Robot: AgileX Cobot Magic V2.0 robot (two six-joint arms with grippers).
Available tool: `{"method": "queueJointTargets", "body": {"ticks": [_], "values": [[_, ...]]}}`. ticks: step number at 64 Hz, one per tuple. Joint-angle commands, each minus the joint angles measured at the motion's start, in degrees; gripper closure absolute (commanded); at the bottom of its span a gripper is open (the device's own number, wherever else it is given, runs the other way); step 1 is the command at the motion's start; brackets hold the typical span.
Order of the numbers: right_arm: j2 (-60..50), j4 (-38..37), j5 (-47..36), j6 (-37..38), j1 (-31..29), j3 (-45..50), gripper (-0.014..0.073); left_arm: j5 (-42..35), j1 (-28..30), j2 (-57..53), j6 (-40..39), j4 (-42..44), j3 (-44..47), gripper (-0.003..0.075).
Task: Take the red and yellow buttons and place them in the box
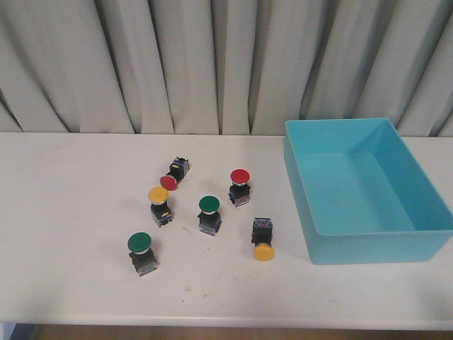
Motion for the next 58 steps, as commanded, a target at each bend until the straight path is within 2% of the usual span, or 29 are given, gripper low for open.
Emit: {"method": "queueJointTargets", "body": {"ticks": [1,48,58], "values": [[0.37,-0.09,-4.6,0.13,-0.27,0.36,0.0596,-4.42,0.19,-0.84,-0.1,-0.19,2.76,0.0727],[0.37,-0.09,-4.6,0.13,-0.27,0.36,0.0596,-4.42,0.19,-0.84,-0.1,-0.19,2.76,0.0727],[0.37,-0.09,-4.6,0.13,-0.27,0.36,0.0596,-3.88,0.19,-0.84,-5.39,-3.8,2.76,0.0727]]}}
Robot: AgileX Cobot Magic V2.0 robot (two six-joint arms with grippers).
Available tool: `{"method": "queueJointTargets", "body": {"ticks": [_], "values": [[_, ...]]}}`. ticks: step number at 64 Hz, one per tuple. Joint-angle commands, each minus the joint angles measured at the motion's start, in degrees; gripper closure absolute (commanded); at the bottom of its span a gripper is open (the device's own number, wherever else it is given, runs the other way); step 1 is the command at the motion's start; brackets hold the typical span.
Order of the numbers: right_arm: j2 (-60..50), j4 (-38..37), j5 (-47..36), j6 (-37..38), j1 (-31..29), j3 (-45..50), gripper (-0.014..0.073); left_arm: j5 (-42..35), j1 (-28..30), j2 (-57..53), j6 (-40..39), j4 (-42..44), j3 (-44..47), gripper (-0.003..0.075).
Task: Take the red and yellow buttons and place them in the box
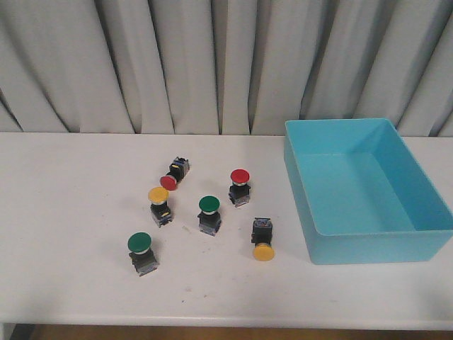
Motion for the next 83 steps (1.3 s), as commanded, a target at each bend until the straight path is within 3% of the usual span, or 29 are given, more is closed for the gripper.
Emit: {"method": "queueJointTargets", "body": {"ticks": [1,19,37,52,71,83], "values": [[0.37,-0.09,-4.59,0.13,-0.27,0.36,0.0596,-3.93,0.19,-0.84,-3.49,-2.3,2.76,0.0727],[0.37,-0.09,-1.5,0.29,-0.27,-3.03,0.0596,-4.09,0.19,-0.79,-3.35,-3.58,-1.59,0.0727],[7.3,-1.04,19.19,0.1,-0.27,-24.24,0.0596,6.75,0.19,7.88,-2.64,-3.25,-23.89,0.0727],[22.1,-0.98,28.63,0.1,-0.27,-37.63,0.0596,19.59,0.19,23.77,2.5,-3.3,-41.47,0.0727],[33.65,-0.98,37.44,0.1,-0.27,-38.29,0.0596,34.53,0.19,34.24,2.72,-3.3,-42.17,0.0727],[36.71,-0.98,38.47,0.1,-0.27,-38.29,0.0596,35.95,0.19,37.14,2.72,-3.3,-42.17,0.0727]]}}
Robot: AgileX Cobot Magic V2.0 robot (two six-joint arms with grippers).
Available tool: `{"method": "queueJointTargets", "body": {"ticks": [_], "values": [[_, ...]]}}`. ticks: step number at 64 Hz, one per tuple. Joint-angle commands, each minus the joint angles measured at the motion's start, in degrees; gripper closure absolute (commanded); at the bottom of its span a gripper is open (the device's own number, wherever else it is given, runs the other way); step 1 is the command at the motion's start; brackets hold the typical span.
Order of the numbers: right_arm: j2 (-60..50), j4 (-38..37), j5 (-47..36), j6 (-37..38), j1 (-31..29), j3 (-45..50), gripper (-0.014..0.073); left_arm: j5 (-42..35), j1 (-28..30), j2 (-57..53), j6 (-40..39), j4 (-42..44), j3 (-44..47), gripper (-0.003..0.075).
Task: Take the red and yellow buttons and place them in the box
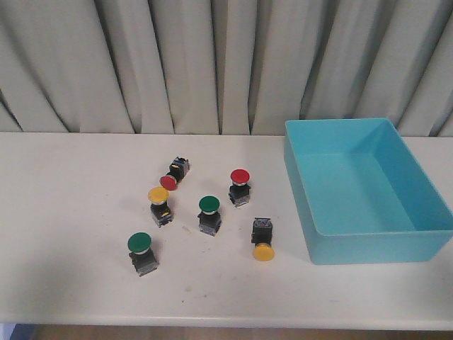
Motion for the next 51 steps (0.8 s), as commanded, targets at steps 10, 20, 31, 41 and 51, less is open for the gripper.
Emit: {"method": "queueJointTargets", "body": {"ticks": [10,20,31,41,51], "values": [[1.33,-0.83,-2.9,-0.92,-0.27,-1.87,0.0594,-4.48,0.19,1.34,-0.12,-0.31,-1.83,0.0727],[1.33,-1.29,-2.82,-1.48,-0.27,-1.87,0.0533,-4.98,0.19,1.34,-1.63,-0.31,-1.83,0.0686],[1.33,-1.28,-2.65,-1.64,-0.27,-1.87,0.0356,-6.14,0.19,1.34,-1.63,-0.31,-1.83,0.0514],[1.33,-1.28,-2.55,-1.64,-0.27,-1.87,0.0161,-6.48,0.19,1.53,-1.63,-0.31,-1.83,0.0316],[1.33,-1.28,-2.55,-1.64,-0.27,-1.87,0.0073,-6.48,-0.13,3.41,-1.63,-1.24,-1.83,0.0217]]}}
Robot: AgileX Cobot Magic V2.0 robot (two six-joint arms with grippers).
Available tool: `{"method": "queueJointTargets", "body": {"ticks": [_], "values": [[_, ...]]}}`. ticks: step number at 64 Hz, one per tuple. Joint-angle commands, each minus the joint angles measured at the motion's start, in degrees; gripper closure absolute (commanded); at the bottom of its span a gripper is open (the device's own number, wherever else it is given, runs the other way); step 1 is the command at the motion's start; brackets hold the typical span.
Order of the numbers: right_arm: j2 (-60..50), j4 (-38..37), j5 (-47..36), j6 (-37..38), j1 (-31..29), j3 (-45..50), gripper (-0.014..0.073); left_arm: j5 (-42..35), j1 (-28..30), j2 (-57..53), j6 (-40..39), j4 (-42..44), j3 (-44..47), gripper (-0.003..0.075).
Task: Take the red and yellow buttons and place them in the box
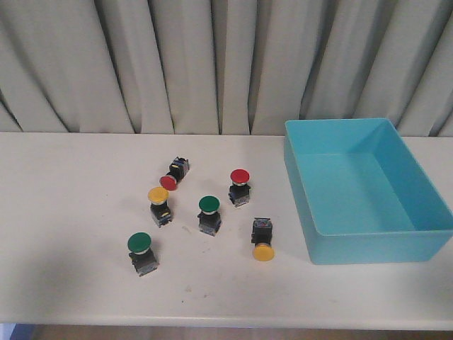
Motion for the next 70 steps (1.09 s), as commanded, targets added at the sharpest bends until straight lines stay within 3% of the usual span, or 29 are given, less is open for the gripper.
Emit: {"method": "queueJointTargets", "body": {"ticks": [1,18,31,44,45,46,70], "values": [[0.36,-1.05,-3.23,-0.75,-0.27,-1.87,0.0071,-4.27,-0.37,1.86,-0.59,-1.27,-1.83,0.0215],[0.36,-1.0,-3.23,-0.75,-0.27,-1.87,0.0074,-8.52,-10.38,9.76,5.17,-2.35,-1.88,0.0213],[0.36,-1.0,-3.23,-0.75,-0.27,-1.87,0.0074,-16.4,-15.32,19.11,9.73,-5.22,-2.07,0.0213],[0.36,-1.0,-3.23,-0.75,-0.27,-1.87,0.0074,-18.47,-20.36,28.55,12.65,-8.26,-5.83,0.0213],[0.36,-1.0,-3.18,-0.75,-0.27,-1.87,0.0074,-18.5,-20.7,29.22,12.82,-8.26,-6.48,0.0213],[0.36,-0.94,-3.18,-0.75,-0.27,-1.87,0.0074,-19.5,-24.54,37.69,15.06,-8.13,-12.2,0.0213],[0.36,-0.94,-3.18,-0.75,-0.27,-1.87,0.0074,-19.38,-29.16,57.75,24.6,-8.17,-31.0,0.0218]]}}
